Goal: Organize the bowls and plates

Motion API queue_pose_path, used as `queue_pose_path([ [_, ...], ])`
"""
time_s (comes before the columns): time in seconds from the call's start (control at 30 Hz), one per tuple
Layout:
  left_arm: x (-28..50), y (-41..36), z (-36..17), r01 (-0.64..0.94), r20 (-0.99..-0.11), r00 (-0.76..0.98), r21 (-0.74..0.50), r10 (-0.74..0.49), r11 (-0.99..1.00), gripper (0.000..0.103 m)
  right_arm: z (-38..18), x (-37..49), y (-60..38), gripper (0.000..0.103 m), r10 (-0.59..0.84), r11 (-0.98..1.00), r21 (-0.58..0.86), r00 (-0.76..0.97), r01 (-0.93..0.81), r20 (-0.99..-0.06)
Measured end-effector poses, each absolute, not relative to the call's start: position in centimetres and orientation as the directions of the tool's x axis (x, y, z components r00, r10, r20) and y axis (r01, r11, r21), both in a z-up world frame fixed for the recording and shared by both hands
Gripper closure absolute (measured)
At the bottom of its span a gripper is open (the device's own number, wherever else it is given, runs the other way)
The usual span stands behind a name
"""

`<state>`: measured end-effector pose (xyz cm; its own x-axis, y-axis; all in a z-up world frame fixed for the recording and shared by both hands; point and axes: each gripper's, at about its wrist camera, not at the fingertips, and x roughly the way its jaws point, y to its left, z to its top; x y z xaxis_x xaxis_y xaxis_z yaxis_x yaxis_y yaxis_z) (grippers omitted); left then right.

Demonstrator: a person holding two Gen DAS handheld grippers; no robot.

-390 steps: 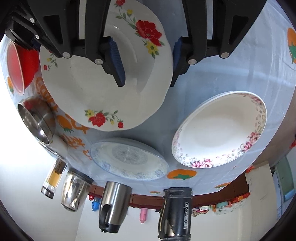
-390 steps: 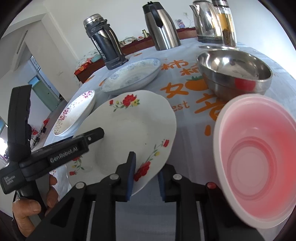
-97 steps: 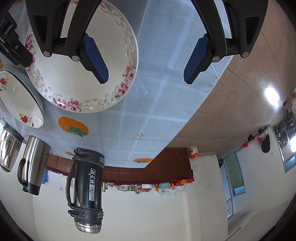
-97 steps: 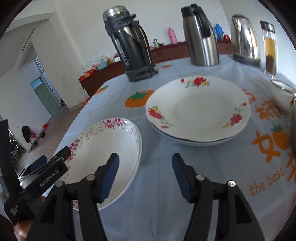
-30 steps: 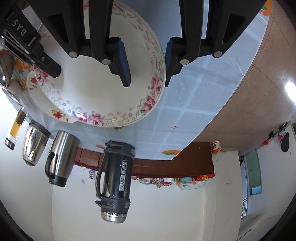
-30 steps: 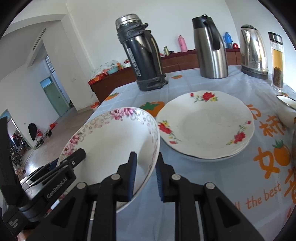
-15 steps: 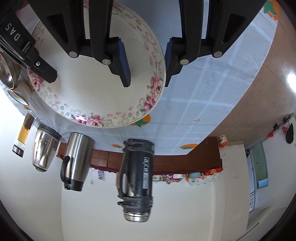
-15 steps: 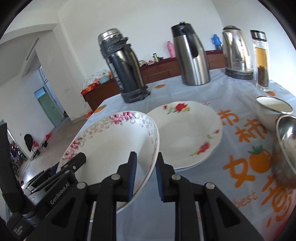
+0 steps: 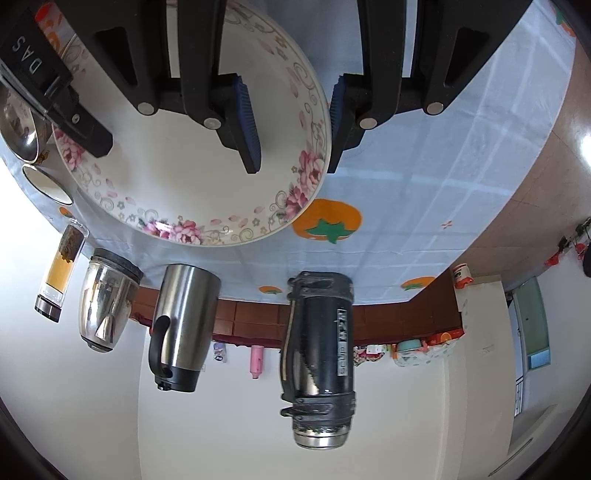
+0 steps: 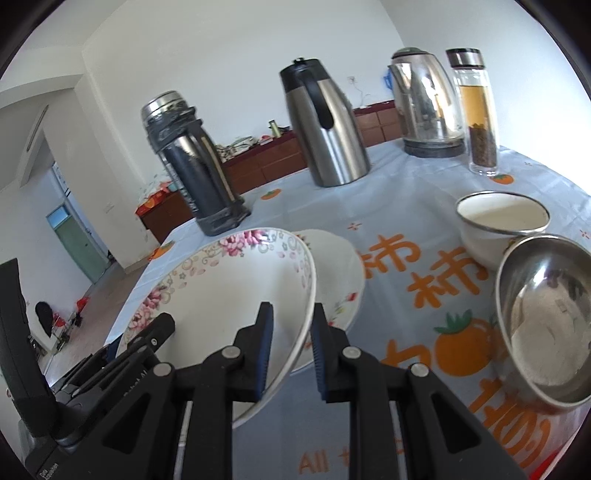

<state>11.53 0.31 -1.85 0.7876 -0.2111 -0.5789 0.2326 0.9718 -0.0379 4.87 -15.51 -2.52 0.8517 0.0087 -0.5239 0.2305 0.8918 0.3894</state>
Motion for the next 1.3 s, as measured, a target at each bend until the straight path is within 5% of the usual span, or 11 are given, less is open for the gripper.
queue_pose_path([
  [1.3, 14.9, -3.7, -4.1, 0.265, -0.634, 0.74, -0.031, -0.224, 0.964, 0.066, -3.6, 6.8, -17.7, 0.08, -0.106, 0.89, 0.312, 0.815, 0.334, -0.57],
])
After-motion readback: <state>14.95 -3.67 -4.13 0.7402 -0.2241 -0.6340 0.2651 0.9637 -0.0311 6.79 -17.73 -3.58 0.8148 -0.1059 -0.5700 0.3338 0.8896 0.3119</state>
